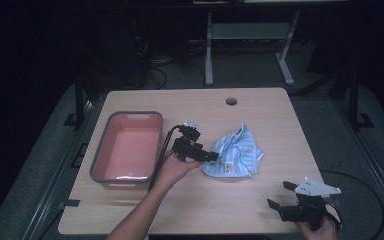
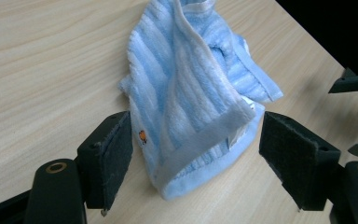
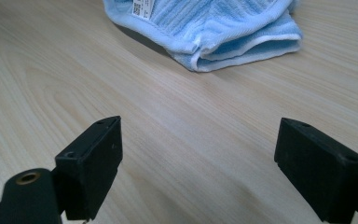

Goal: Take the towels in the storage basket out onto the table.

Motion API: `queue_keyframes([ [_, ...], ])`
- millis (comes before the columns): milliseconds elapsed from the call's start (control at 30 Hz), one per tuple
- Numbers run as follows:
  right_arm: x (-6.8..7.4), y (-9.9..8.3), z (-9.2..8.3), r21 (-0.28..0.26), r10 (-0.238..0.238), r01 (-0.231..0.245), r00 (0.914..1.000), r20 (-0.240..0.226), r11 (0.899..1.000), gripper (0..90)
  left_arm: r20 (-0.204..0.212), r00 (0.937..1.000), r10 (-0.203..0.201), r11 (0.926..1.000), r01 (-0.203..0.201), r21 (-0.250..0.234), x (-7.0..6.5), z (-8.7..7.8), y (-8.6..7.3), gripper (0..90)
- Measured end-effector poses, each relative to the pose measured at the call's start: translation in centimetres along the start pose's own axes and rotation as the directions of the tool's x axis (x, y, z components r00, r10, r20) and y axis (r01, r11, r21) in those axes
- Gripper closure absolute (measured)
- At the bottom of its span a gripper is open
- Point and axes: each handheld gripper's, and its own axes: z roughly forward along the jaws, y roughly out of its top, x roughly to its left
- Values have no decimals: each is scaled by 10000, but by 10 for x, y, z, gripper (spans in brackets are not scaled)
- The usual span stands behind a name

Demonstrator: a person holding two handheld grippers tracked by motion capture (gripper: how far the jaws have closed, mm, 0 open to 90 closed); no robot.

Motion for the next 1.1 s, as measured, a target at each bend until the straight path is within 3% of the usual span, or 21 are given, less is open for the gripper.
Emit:
queue_keyframes([
  [600,2,-1,1,43,-12,11,10000,98,10000,145,223,9995,233,9996,-229,-178,-5,-24,-27,260],
  [1100,0,-3,-4,-96,121,-118,9996,258,9999,143,264,9978,603,9981,-599,-136,-12,-24,-58,258],
])
